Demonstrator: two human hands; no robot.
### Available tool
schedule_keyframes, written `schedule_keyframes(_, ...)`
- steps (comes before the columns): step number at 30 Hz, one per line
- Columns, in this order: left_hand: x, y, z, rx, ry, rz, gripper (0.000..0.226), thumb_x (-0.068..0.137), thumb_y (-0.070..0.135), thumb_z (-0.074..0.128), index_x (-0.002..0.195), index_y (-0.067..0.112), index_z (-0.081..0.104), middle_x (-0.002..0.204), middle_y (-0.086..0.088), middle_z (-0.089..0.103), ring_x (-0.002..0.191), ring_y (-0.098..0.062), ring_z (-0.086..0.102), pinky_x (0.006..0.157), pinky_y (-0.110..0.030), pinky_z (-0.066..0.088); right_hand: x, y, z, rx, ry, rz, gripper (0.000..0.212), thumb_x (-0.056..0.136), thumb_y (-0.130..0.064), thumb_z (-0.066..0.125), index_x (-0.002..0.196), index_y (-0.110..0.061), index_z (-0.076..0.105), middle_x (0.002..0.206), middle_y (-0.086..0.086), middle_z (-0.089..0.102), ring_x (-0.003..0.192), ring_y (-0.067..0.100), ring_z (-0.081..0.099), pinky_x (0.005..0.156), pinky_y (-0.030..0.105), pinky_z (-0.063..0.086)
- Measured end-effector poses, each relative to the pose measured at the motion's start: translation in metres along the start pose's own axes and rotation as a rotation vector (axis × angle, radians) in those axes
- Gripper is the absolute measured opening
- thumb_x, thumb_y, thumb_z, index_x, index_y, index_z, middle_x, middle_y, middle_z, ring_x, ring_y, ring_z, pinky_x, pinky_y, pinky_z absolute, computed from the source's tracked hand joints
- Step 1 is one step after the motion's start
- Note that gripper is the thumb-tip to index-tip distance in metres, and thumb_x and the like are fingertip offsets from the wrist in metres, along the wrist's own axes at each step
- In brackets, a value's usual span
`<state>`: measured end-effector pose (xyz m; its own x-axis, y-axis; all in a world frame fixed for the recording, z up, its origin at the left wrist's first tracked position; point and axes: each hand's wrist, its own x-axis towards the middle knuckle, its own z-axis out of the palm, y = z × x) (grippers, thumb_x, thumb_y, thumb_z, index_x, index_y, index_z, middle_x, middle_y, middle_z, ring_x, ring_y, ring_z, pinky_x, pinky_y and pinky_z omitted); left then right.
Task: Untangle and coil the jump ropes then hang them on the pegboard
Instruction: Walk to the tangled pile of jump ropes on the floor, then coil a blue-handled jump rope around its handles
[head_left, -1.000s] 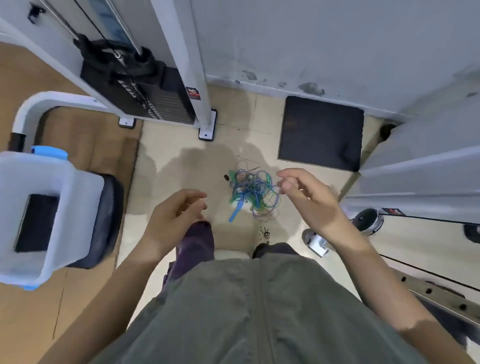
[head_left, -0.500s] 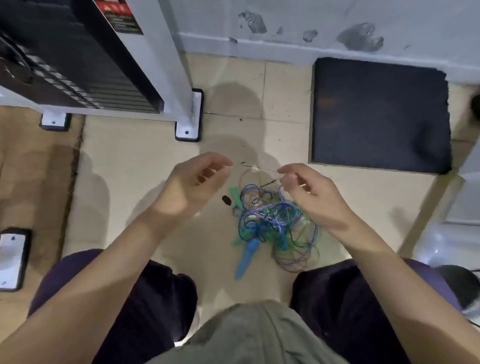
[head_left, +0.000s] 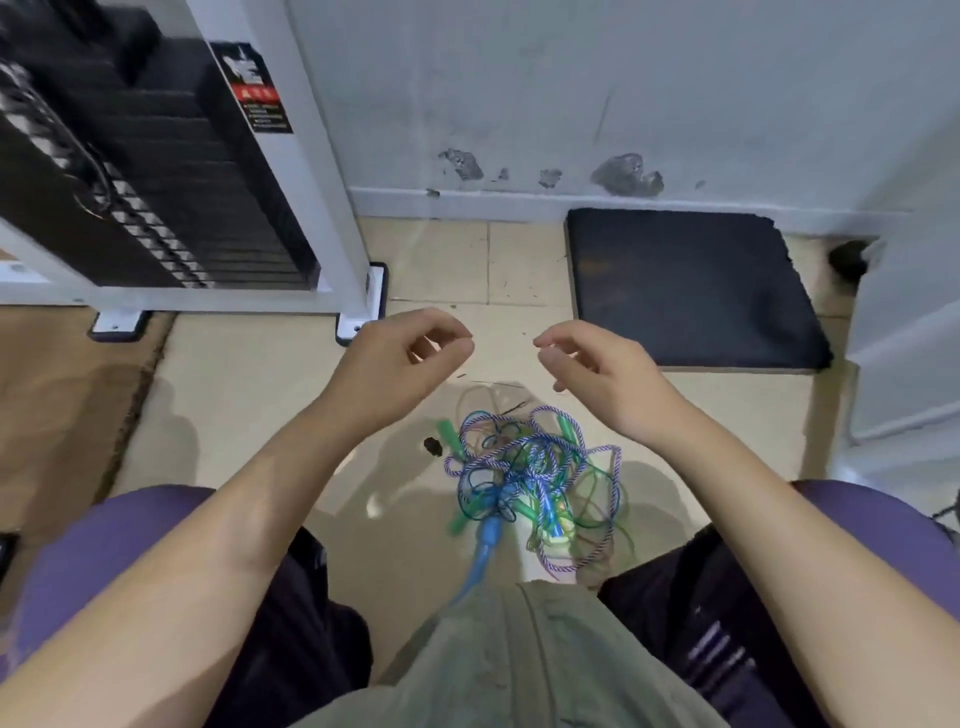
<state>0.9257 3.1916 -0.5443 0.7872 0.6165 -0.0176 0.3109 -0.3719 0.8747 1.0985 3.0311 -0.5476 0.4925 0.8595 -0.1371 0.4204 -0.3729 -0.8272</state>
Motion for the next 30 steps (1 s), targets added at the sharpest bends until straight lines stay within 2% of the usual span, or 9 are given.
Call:
schedule_keyframes(4,-0.008,0.006,0.022,0.059,0.064,-0.069,0.008,0.084,0.034,0.07,0.08,0.027,0.071,0.076,0.01,0.068,0.066,-0.009,0.056,0.075,-0.033,0.051,-0.012,0.013,0.004,0.049,0.082,0.052,0.006,0.092,-0.04,0.06,0.088,-0.038,0.063,0.096,-0.005,0.068,0.081,0.021,0.068,0.078,0.033,0.052)
schedule_keyframes(7,0.0,-0.004,0.045,0.023,0.073,-0.12,0.018,0.079,0.049,0.069,0.079,0.031,0.07,0.076,0.006,0.067,0.067,-0.015,0.06,0.074,-0.036,0.051,-0.003,0.044,0.014,0.077,0.135,0.133,0.01,0.089,-0.045,0.061,0.084,-0.037,0.064,0.091,-0.007,0.067,0.085,0.021,0.067,0.084,0.041,0.053)
schedule_keyframes(10,0.014,-0.036,0.081,0.042,0.027,-0.221,0.018,0.079,0.052,0.068,0.081,0.034,0.07,0.08,0.01,0.066,0.067,-0.003,0.056,0.075,-0.034,0.051,0.009,0.089,0.03,0.11,0.147,0.24,0.013,0.09,-0.043,0.061,0.088,-0.03,0.064,0.09,-0.004,0.066,0.085,0.019,0.064,0.076,0.032,0.05)
schedule_keyframes(13,0.031,-0.086,0.12,0.031,-0.044,-0.361,0.017,0.082,0.048,0.069,0.089,0.033,0.069,0.088,0.011,0.066,0.082,-0.01,0.062,0.074,-0.033,0.053,0.024,0.145,0.05,0.175,0.122,0.388,0.02,0.089,-0.044,0.062,0.094,-0.025,0.066,0.092,-0.003,0.065,0.081,0.013,0.058,0.066,0.023,0.041)
schedule_keyframes(17,0.05,-0.158,0.167,-0.017,-0.139,-0.479,0.018,0.082,0.042,0.073,0.097,0.032,0.07,0.095,0.015,0.068,0.09,-0.008,0.063,0.075,-0.014,0.046,0.047,0.226,0.081,0.177,0.076,0.546,0.038,0.081,-0.051,0.071,0.106,-0.023,0.066,0.093,-0.009,0.061,0.084,0.01,0.057,0.07,0.021,0.04)
schedule_keyframes(20,0.054,-0.211,0.191,0.044,-0.265,-0.506,0.031,0.083,0.039,0.075,0.111,0.025,0.071,0.106,0.013,0.066,0.097,-0.005,0.059,0.07,0.002,0.035,0.054,0.268,0.105,0.164,-0.092,0.628,0.055,0.077,-0.047,0.079,0.121,-0.02,0.059,0.104,-0.008,0.06,0.097,0.012,0.058,0.078,0.023,0.042)
schedule_keyframes(25,0.053,-0.264,0.216,0.089,-0.354,-0.494,0.049,0.066,0.066,0.073,0.105,0.036,0.07,0.109,0.016,0.069,0.104,-0.007,0.063,0.093,-0.025,0.047,0.069,0.304,0.14,0.211,-0.069,0.639,0.053,0.07,-0.03,0.088,0.112,-0.024,0.056,0.099,-0.012,0.057,0.084,0.01,0.054,0.068,0.017,0.043)
schedule_keyframes(28,0.063,-0.271,0.222,0.056,-0.343,-0.528,0.017,0.072,0.048,0.079,0.085,0.044,0.068,0.098,0.014,0.071,0.096,-0.009,0.065,0.092,-0.032,0.05,0.081,0.306,0.144,0.193,0.012,0.586,0.036,0.076,-0.013,0.083,0.103,-0.008,0.059,0.076,-0.012,0.048,0.064,0.004,0.043,0.057,0.008,0.038)
schedule_keyframes(30,0.071,-0.271,0.22,0.046,-0.347,-0.517,0.016,0.077,0.035,0.08,0.076,0.043,0.067,0.091,0.011,0.072,0.089,-0.011,0.066,0.086,-0.033,0.052,0.086,0.308,0.14,0.209,-0.008,0.591,0.024,0.077,-0.01,0.081,0.09,-0.008,0.062,0.063,-0.016,0.047,0.055,0.0,0.042,0.053,0.009,0.035)
